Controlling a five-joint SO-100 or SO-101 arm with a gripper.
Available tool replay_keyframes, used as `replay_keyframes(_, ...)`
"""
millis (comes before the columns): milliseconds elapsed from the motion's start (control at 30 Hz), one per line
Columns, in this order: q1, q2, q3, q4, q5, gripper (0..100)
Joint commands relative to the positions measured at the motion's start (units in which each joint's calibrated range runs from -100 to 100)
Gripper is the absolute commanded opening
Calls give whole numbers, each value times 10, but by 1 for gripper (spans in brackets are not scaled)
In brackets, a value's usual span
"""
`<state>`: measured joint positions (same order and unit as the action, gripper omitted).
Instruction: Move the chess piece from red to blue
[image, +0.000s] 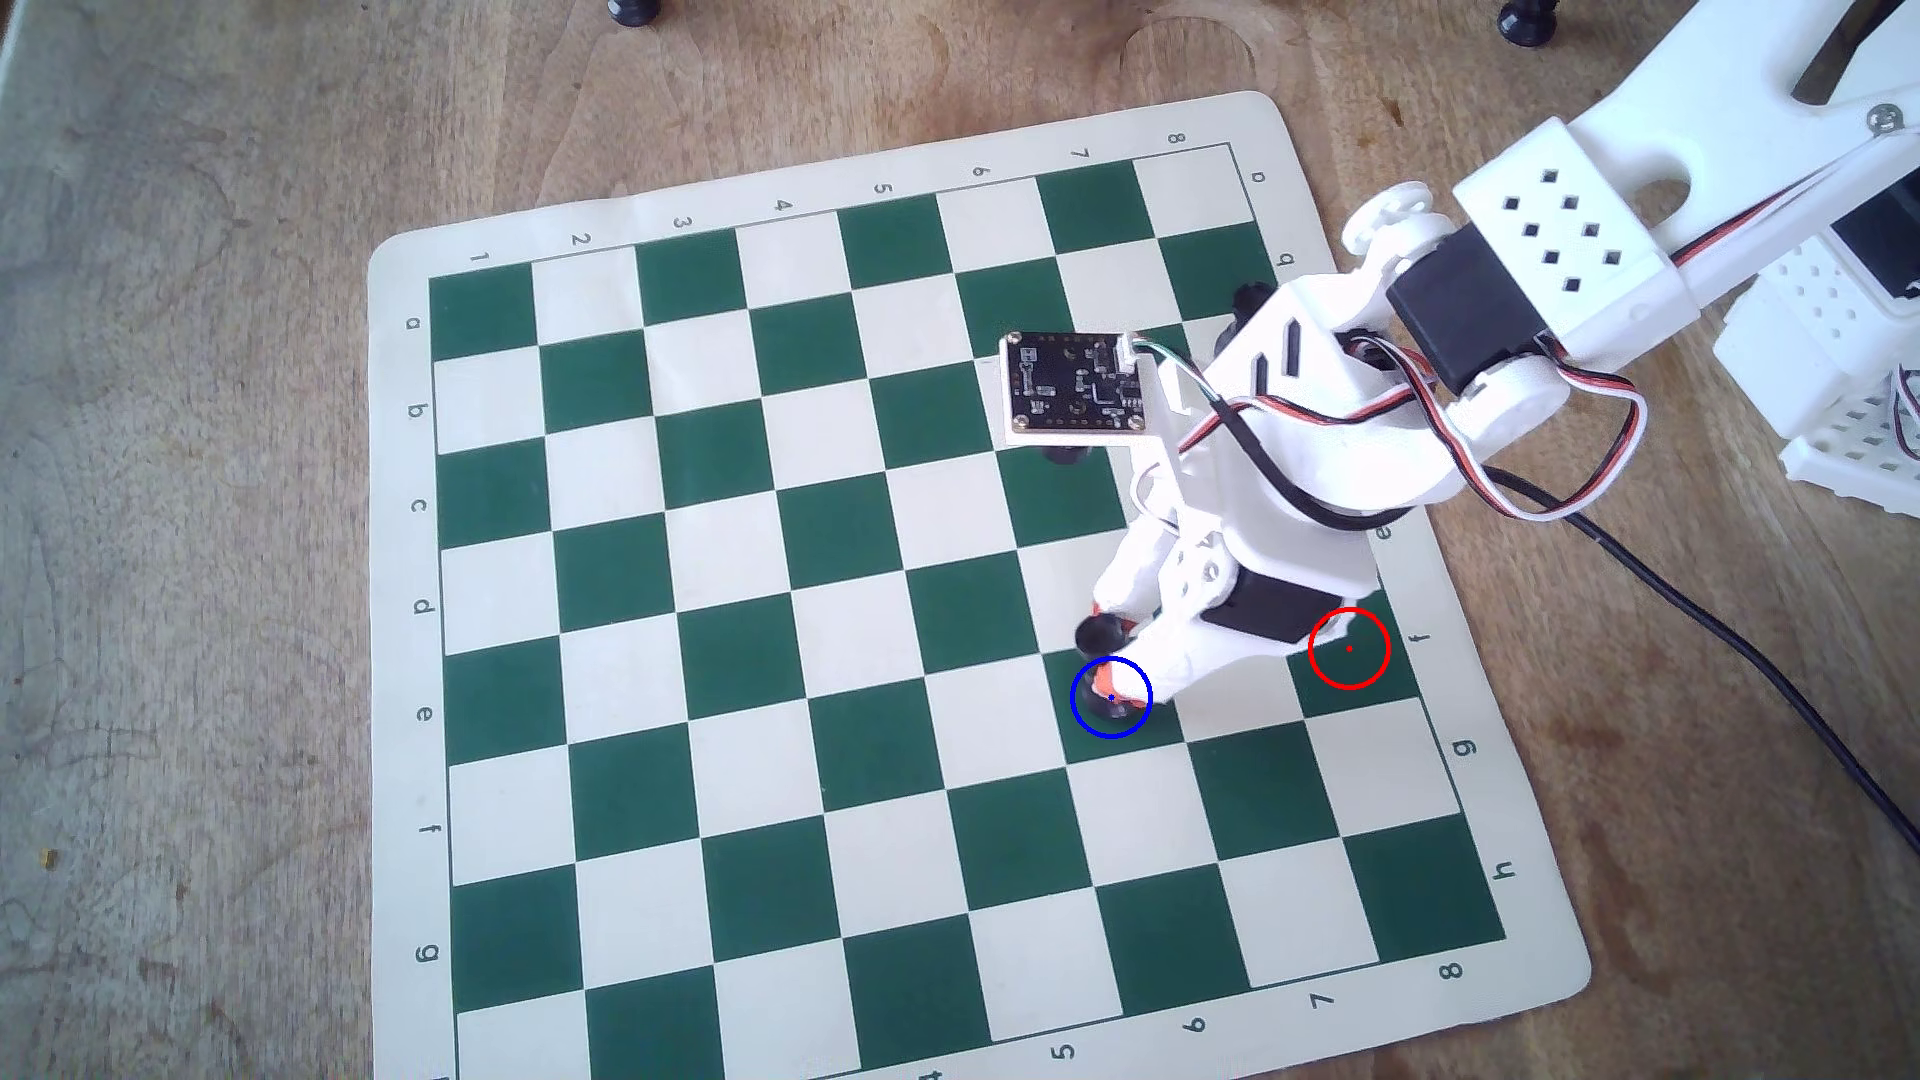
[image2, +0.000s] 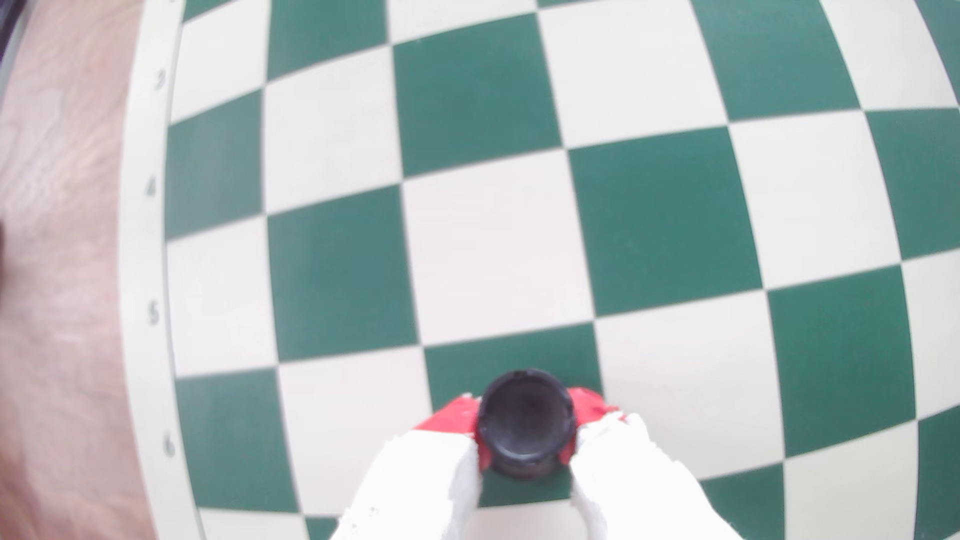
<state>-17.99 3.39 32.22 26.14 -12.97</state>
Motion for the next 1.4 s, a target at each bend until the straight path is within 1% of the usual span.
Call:
replay_keyframes(0, -3, -20, -2, -11, 1, 19)
replay_keyframes(67, -3, -21, -2, -11, 1, 24)
replay_keyframes(100, -2, -23, -2, -11, 1, 29)
replay_keyframes(133, -2, -25, -2, -10, 1, 30)
replay_keyframes(300, -7, -63, 14, 11, 1, 33)
replay_keyframes(367, -7, -95, 30, 24, 3, 33)
replay_keyframes(400, -7, -138, 45, 47, 4, 32)
replay_keyframes(500, -9, -223, 70, 95, 4, 28)
replay_keyframes(533, -10, -289, 85, 148, 9, 24)
replay_keyframes(600, -6, -377, 127, 192, 14, 21)
replay_keyframes(633, -3, -428, 160, 201, 16, 21)
replay_keyframes(667, 6, -527, 226, 230, 17, 20)
replay_keyframes(800, 12, -665, 312, 303, 19, 17)
replay_keyframes(833, 15, -741, 362, 328, 19, 11)
replay_keyframes(900, 23, -804, 399, 345, 22, 6)
replay_keyframes(967, 48, -854, 430, 342, 29, 3)
replay_keyframes(1067, 64, -876, 460, 307, 39, 2)
replay_keyframes(1133, 64, -888, 506, 258, 41, 1)
replay_keyframes(1167, 61, -903, 521, 250, 41, 0)
replay_keyframes(1233, 59, -963, 556, 231, 41, 0)
replay_keyframes(1267, 65, -991, 574, 202, 42, 0)
replay_keyframes(1367, 78, -991, 582, 137, 43, 0)
